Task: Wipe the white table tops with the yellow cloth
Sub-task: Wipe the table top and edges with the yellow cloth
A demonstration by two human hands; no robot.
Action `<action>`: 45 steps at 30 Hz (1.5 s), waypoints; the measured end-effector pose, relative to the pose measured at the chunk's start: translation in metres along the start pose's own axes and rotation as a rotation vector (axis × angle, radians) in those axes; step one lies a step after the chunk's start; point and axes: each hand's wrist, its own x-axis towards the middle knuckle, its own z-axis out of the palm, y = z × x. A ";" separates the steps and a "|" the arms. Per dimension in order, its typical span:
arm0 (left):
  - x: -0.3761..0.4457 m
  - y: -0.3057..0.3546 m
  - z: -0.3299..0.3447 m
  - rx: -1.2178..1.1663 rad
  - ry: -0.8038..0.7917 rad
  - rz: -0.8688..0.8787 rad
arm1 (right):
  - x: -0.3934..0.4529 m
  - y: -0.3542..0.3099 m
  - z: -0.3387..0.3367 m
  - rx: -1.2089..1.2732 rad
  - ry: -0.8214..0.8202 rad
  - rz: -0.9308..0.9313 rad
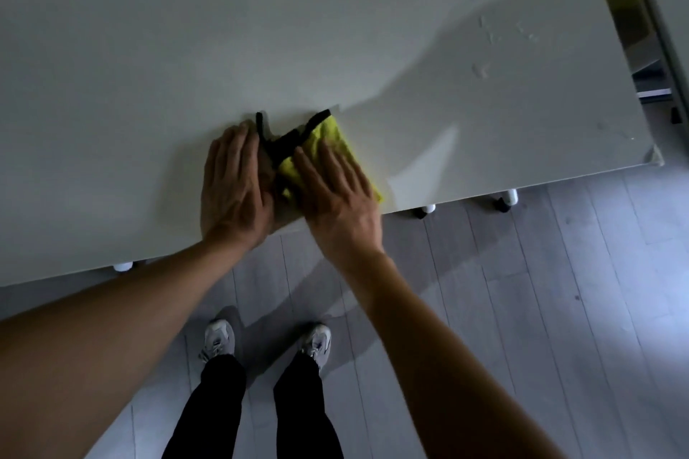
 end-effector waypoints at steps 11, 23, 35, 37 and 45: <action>0.001 0.002 0.005 -0.041 0.097 0.012 | 0.044 0.135 -0.031 -0.054 0.150 0.743; 0.002 0.006 0.001 -0.009 0.074 -0.102 | 0.099 0.008 0.011 0.103 0.014 -0.004; 0.005 0.002 0.000 -0.009 -0.029 -0.074 | 0.133 0.127 -0.019 -0.027 0.213 0.689; 0.005 0.003 -0.002 -0.012 -0.039 -0.082 | 0.145 0.093 -0.008 0.010 0.196 0.672; 0.005 0.003 -0.005 -0.024 -0.057 -0.065 | 0.178 -0.015 0.019 0.056 0.005 -0.017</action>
